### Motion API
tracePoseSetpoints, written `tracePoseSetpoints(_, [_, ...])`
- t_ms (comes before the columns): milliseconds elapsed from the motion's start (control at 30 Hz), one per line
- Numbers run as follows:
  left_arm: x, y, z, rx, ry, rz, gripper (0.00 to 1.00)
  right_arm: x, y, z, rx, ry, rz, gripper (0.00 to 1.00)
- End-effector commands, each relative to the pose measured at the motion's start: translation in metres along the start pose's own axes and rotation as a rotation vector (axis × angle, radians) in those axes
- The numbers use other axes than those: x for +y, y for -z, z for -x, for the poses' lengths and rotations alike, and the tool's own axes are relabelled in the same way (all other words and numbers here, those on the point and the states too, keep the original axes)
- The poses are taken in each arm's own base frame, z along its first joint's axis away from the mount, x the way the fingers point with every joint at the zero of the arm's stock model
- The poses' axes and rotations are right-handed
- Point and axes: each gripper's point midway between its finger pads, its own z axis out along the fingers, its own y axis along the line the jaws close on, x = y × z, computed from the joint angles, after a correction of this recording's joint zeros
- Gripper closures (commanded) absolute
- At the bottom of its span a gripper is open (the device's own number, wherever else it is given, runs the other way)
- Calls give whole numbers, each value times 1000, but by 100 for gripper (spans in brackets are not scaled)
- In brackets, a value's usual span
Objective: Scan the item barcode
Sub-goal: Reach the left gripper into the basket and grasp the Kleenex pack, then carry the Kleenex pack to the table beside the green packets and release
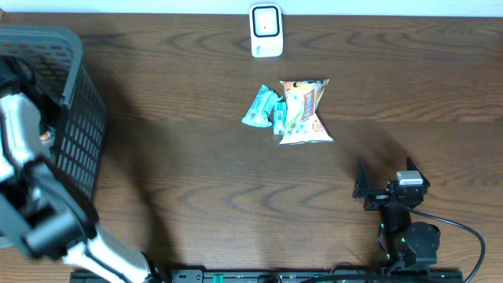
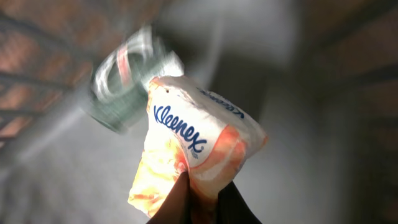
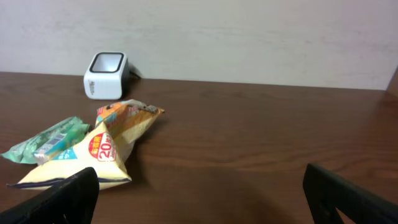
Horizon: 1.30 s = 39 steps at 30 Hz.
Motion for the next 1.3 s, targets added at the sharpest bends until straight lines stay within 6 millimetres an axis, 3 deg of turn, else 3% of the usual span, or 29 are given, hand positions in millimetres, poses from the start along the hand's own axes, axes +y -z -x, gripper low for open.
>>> tracePoseSetpoints(0, [-27, 130, 43, -252, 143, -338, 93, 2, 0, -1, 0, 12, 11, 1])
tracePoseSetpoints(100, [-26, 191, 49, -358, 211, -447, 93, 2, 0, -1, 0, 12, 11, 1])
tracePoseSetpoints(200, [-30, 247, 43, -412, 278, -591, 93, 2, 0, -1, 0, 12, 11, 1])
tracePoseSetpoints(367, [-67, 319, 14, -372, 277, -895, 93, 2, 0, -1, 0, 12, 11, 1])
tracePoseSetpoints(433, [-91, 334, -2, -339, 211, -972, 93, 2, 0, -1, 0, 12, 10, 1])
tracePoseSetpoints(600, [-155, 345, -47, -263, -37, -1053, 93, 2, 0, -1, 0, 12, 11, 1])
tracePoseSetpoints(700, [-211, 339, -94, -189, -275, -1083, 93, 2, 0, -1, 0, 12, 11, 1])
tracePoseSetpoints(900, [-270, 281, -152, -48, -414, -911, 93, 2, 0, -1, 0, 12, 10, 1])
tracePoseSetpoints(1100, [-310, 217, -204, 58, -531, -750, 93, 2, 0, -1, 0, 12, 11, 1])
tracePoseSetpoints(1167, [-319, 186, -220, 78, -566, -662, 93, 2, 0, -1, 0, 12, 10, 1])
tracePoseSetpoints(1233, [-321, 168, -226, 85, -581, -610, 92, 2, 0, -1, 0, 12, 11, 1])
tracePoseSetpoints(1267, [-322, 161, -229, 91, -587, -590, 87, 2, 0, -1, 0, 12, 11, 1])
